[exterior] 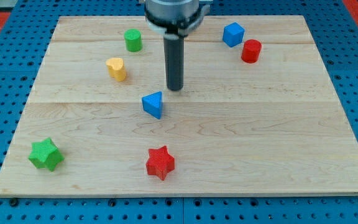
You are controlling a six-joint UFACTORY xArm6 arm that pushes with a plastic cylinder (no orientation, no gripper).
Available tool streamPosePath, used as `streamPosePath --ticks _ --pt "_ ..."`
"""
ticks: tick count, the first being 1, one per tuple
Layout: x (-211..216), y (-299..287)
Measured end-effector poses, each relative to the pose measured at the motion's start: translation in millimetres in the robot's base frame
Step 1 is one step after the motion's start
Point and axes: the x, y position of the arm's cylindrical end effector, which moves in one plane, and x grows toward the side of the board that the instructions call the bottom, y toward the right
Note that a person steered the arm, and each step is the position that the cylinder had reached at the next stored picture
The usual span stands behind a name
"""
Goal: Move the red star horizontally to the green star
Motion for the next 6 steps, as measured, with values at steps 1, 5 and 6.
streamPosePath --ticks 1,5,6 --pt "6.7 -24.1" --pt "235.7 81.0" --pt "225.2 55.2"
